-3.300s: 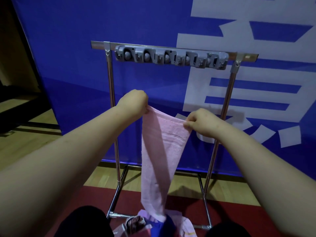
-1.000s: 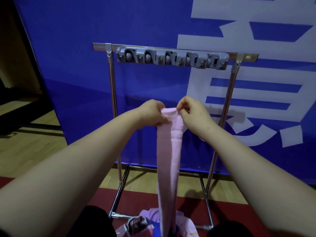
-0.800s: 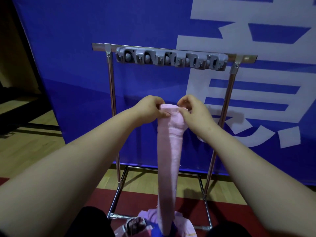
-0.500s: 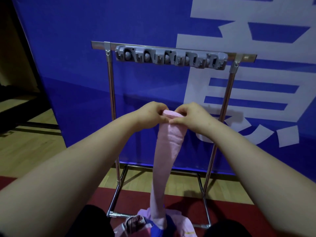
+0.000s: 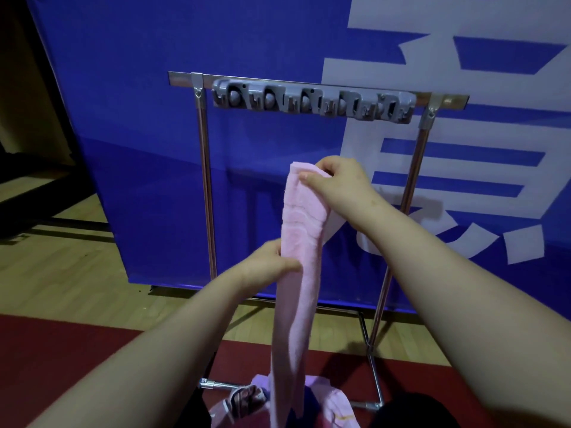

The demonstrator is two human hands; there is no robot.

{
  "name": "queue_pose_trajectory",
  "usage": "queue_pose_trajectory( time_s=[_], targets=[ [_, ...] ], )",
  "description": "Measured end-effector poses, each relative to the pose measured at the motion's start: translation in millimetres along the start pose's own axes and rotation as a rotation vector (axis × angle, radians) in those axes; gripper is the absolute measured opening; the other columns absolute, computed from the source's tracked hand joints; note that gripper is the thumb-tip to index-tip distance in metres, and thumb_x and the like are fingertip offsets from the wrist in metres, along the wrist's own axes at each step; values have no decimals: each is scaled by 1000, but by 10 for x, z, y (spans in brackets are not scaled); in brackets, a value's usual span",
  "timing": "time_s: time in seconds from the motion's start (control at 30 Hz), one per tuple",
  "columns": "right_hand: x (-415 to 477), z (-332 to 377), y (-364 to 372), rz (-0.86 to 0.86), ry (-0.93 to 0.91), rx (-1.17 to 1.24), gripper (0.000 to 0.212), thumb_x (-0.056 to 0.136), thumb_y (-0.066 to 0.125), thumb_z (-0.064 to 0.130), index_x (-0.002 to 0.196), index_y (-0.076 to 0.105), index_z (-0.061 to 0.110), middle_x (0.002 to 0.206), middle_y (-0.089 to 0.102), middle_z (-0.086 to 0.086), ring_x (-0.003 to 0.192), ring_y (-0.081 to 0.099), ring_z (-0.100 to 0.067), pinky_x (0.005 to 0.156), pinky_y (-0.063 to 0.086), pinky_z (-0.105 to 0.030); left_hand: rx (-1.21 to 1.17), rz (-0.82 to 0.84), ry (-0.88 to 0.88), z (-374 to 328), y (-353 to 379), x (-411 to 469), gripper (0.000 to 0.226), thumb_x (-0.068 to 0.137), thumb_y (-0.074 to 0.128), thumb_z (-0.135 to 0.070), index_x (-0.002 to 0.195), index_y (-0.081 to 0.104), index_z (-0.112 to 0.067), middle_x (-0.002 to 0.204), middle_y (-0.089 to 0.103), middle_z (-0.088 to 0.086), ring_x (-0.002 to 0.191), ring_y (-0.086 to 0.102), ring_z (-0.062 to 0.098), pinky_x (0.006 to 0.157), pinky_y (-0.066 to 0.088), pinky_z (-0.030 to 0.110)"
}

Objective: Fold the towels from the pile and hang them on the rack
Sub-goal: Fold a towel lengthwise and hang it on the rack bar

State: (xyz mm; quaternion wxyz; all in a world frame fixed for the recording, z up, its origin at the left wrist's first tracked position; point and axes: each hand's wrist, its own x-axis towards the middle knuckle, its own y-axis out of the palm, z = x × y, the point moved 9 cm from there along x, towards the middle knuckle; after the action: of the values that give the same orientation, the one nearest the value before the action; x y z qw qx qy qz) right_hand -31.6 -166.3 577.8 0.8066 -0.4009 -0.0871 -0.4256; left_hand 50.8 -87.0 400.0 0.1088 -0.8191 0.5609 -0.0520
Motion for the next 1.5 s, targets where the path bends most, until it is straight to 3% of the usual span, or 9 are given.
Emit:
queue_pose_trajectory(
  time_s=[0.2, 0.37, 0.6, 0.7, 0.77, 1.03, 1.3, 1.4, 1.5],
  targets=[
    [53, 86, -182, -90, 8, 76, 29, 87, 66, 28, 86, 67, 0, 86, 67, -17, 71, 54, -16, 62, 41, -28, -135, 57, -96, 606, 278, -107, 32, 80, 63, -4, 112, 67, -7, 107, 73, 11, 102, 69, 29, 93, 55, 46],
    [96, -128, -409, -204, 70, 2, 27, 89, 62, 31, 85, 66, 5, 78, 64, -8, 74, 57, -20, 62, 43, -30, -150, 85, -145, 844, 230, -146, 42, 78, 81, -31, 112, 70, -10, 112, 73, 9, 106, 68, 27, 97, 52, 46],
    [10, -786, -474, -235, 300, -109, 28, 86, 58, 25, 83, 62, -2, 70, 53, -9, 66, 49, -24, 56, 37, -30, -37, -78, -149, 635, -290, -152, 35, 82, 76, -36, 94, 72, -3, 88, 76, 12, 74, 69, 18, 64, 53, 27],
    [-61, -945, -365, -179, 330, -161, 18, 86, 58, 17, 88, 65, 1, 84, 65, -14, 80, 61, -31, 67, 47, -33, 34, -113, -117, 382, -396, -150, 36, 85, 71, -45, 87, 73, -9, 75, 75, 4, 64, 68, 13, 57, 52, 24],
    [-114, -1014, -246, -117, 326, -193, 13, 89, 57, 18, 93, 66, 9, 91, 66, -10, 83, 60, -28, 70, 46, -31, 46, -123, -71, 209, -413, -115, 38, 86, 69, -48, 94, 75, -11, 84, 77, 5, 79, 73, 18, 70, 58, 31],
    [-285, -1402, 91, 127, 412, -353, 24, 88, 62, 18, 111, 62, 14, 107, 65, -7, 90, 58, -22, 72, 43, -28, 116, -134, 21, -411, -424, 36, 39, 74, 82, -41, 91, 73, -7, 82, 75, 9, 71, 70, 18, 65, 56, 29],
    [-400, -696, 416, 255, 234, 360, 24, 101, 48, 24, 114, 65, 13, 103, 72, -6, 85, 66, -10, 67, 51, -13, 258, -32, -7, -622, -192, 155, 64, 60, 87, -52, 96, 69, -3, 80, 67, 6, 73, 61, 19, 69, 48, 33],
    [-425, -529, 537, 326, 207, 399, 32, 101, 47, 37, 115, 66, 17, 105, 71, 0, 94, 67, -9, 80, 54, -23, 239, 23, 17, -730, -102, 121, 46, 69, 87, -35, 102, 70, -7, 96, 75, 8, 91, 72, 24, 85, 58, 36],
    [-476, -602, 697, 411, 332, 496, 42, 95, 51, 52, 117, 63, 19, 110, 69, -5, 103, 68, -21, 95, 54, -45, 259, 40, 52, -838, -109, 58, 34, 76, 83, -23, 104, 69, -11, 95, 75, 5, 87, 73, 16, 80, 59, 28]
  ],
)
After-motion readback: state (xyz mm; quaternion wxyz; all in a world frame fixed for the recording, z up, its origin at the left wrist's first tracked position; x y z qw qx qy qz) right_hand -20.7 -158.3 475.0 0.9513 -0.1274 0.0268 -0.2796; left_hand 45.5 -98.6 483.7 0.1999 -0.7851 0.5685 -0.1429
